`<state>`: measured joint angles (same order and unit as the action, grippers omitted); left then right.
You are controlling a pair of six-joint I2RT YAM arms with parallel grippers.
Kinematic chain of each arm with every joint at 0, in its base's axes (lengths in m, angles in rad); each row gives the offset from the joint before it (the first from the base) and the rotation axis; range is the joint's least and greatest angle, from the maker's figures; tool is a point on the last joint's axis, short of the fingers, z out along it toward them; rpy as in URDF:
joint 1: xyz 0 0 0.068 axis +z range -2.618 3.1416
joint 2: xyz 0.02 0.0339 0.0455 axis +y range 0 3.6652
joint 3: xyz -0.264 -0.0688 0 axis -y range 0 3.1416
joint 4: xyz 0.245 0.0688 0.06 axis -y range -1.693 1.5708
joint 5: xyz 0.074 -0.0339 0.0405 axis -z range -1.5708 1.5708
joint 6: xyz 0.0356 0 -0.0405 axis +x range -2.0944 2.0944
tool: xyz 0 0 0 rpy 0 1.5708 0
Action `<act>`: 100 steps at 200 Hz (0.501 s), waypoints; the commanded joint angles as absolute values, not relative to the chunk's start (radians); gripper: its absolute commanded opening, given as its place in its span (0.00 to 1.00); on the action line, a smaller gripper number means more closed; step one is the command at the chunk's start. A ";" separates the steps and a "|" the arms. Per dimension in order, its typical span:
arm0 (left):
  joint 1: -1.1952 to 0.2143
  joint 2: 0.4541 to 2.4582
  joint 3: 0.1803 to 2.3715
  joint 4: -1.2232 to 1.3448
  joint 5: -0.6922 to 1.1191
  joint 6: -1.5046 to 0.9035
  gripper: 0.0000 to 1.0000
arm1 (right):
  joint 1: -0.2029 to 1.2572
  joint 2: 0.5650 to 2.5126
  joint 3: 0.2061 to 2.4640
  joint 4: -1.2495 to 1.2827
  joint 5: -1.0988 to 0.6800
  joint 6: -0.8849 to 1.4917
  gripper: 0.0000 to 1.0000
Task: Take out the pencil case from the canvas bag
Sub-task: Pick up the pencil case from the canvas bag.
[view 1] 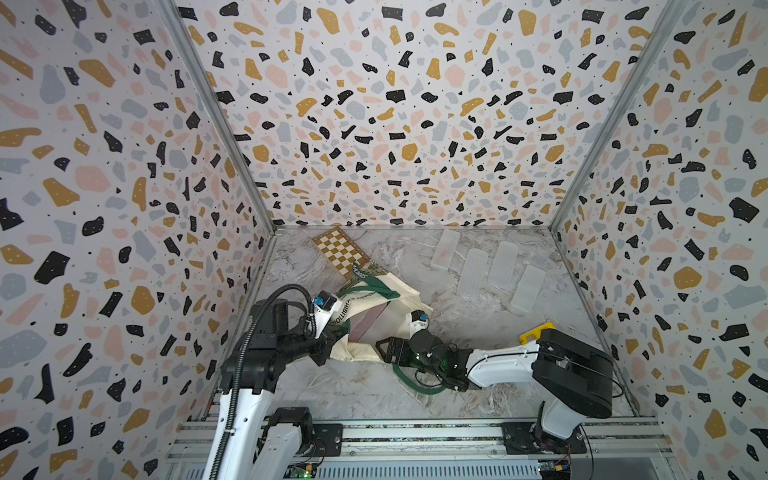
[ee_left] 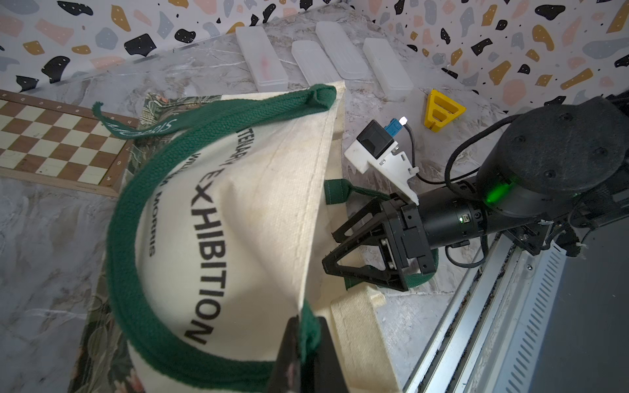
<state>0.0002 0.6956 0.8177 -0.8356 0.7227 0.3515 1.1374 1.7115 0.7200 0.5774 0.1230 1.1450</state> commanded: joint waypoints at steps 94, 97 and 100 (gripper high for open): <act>0.016 0.686 0.801 -0.816 0.723 0.354 0.00 | 1.092 1.878 0.798 0.730 0.109 1.287 0.92; 0.016 0.687 0.801 -0.816 0.724 0.354 0.00 | 1.092 1.883 0.798 0.737 0.107 1.289 0.92; 0.015 0.688 0.801 -0.815 0.725 0.354 0.00 | 1.090 1.888 0.800 0.744 0.104 1.292 0.92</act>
